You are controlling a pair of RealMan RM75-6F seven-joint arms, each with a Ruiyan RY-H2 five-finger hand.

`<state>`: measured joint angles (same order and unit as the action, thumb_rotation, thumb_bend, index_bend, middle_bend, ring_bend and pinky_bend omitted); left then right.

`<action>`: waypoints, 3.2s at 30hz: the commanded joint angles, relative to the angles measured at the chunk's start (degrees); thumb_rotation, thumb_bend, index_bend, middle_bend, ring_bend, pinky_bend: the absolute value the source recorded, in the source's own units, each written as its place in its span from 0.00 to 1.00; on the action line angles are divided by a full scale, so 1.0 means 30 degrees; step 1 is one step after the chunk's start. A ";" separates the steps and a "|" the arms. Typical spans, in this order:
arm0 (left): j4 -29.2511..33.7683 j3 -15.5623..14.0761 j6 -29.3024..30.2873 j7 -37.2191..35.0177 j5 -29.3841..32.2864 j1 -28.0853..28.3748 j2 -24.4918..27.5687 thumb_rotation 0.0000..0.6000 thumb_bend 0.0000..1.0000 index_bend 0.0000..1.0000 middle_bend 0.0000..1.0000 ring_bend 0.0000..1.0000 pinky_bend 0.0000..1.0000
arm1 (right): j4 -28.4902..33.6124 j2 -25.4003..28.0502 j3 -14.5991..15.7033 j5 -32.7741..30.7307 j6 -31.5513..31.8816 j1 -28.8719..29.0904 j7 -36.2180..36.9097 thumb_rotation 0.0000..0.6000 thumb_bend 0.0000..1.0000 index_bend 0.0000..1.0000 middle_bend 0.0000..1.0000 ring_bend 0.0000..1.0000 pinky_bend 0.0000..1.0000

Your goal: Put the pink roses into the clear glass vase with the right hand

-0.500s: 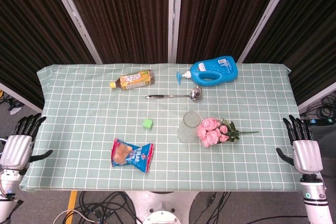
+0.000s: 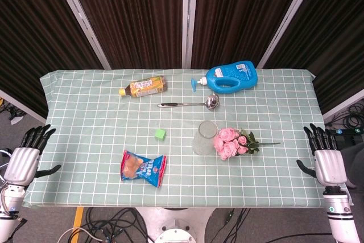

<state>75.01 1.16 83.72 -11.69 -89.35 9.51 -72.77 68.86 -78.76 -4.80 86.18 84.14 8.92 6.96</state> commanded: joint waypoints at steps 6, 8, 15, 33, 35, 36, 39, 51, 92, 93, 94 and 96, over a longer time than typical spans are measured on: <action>-0.0033 -0.0092 0.0202 -0.0239 -0.0278 0.0005 -0.0053 1.00 0.00 0.09 0.02 0.00 0.06 | 0.1581 0.0708 -0.0018 -0.0585 -0.1933 0.0694 -0.0153 1.00 0.05 0.00 0.00 0.00 0.00; -0.0124 -0.0082 0.0301 -0.0341 -0.0324 -0.0004 -0.0126 1.00 0.00 0.09 0.02 0.00 0.06 | 0.2456 0.1047 -0.0145 -0.0948 -0.2929 0.1163 -0.0828 1.00 0.03 0.00 0.01 0.00 0.00; -0.0387 -0.0013 0.0273 -0.0670 -0.0129 -0.0030 -0.0054 1.00 0.00 0.09 0.02 0.00 0.06 | 0.5059 0.1363 -0.0817 -0.2599 -0.6226 0.3068 -0.3580 1.00 0.00 0.00 0.02 0.00 0.00; -0.1072 0.0166 0.0554 -0.2026 0.0288 -0.0338 0.0234 1.00 0.00 0.09 0.02 0.00 0.05 | 0.4791 -0.1393 -0.1859 -0.6957 -1.0404 0.7121 -0.9153 1.00 0.00 0.00 0.05 0.00 0.00; -0.1140 0.0163 0.0535 -0.2118 0.0304 -0.0348 0.0209 1.00 0.00 0.09 0.02 0.00 0.05 | 0.4748 -0.1571 -0.1791 -0.7224 -1.0567 0.7289 -0.9344 1.00 0.00 0.00 0.05 0.00 0.00; -0.1181 0.0158 0.0518 -0.2159 0.0309 -0.0350 0.0196 1.00 0.00 0.09 0.02 0.00 0.05 | 0.4722 -0.1669 -0.1766 -0.7378 -1.0659 0.7376 -0.9425 1.00 0.00 0.00 0.05 0.00 0.00; -0.1319 0.0138 0.0488 -0.2325 0.0316 -0.0369 0.0169 1.00 0.00 0.09 0.02 0.00 0.05 | 0.4579 -0.2010 -0.1711 -0.7856 -1.1002 0.7685 -0.9565 1.00 0.00 0.00 0.05 0.00 0.00; -0.1841 0.0158 0.0454 -0.2852 0.0504 -0.0522 0.0081 1.00 0.00 0.09 0.02 0.00 0.05 | 0.3422 -0.3510 -0.1419 -0.8667 -1.1278 0.8499 -0.9830 1.00 0.00 0.00 0.13 0.00 0.00; -0.1086 0.0045 0.0160 -0.1632 0.0265 -0.0367 0.0244 1.00 0.00 0.09 0.02 0.00 0.05 | 1.3170 0.5064 -0.5171 -0.2466 -0.2421 0.5777 -0.1514 1.00 0.14 0.57 0.53 0.13 0.00; -0.1051 0.0044 0.0127 -0.1593 0.0296 -0.0369 0.0262 1.00 0.00 0.09 0.02 0.00 0.05 | 1.3520 0.5206 -0.5362 -0.2281 -0.2277 0.5828 -0.1334 1.00 0.14 0.57 0.53 0.13 0.00; -0.1010 0.0052 0.0096 -0.1554 0.0326 -0.0365 0.0280 1.00 0.00 0.09 0.02 0.00 0.05 | 1.4016 0.5398 -0.5592 -0.2152 -0.2220 0.5924 -0.1104 1.00 0.14 0.57 0.53 0.13 0.00; -0.0979 0.0068 0.0083 -0.1507 0.0345 -0.0355 0.0288 1.00 0.00 0.09 0.02 0.00 0.05 | 1.4650 0.5527 -0.5941 -0.2082 -0.2254 0.6159 -0.0654 1.00 0.14 0.57 0.53 0.13 0.00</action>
<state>72.06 1.36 83.97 -16.21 -88.33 8.45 -71.91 110.59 -63.60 -20.84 78.68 76.38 26.97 3.36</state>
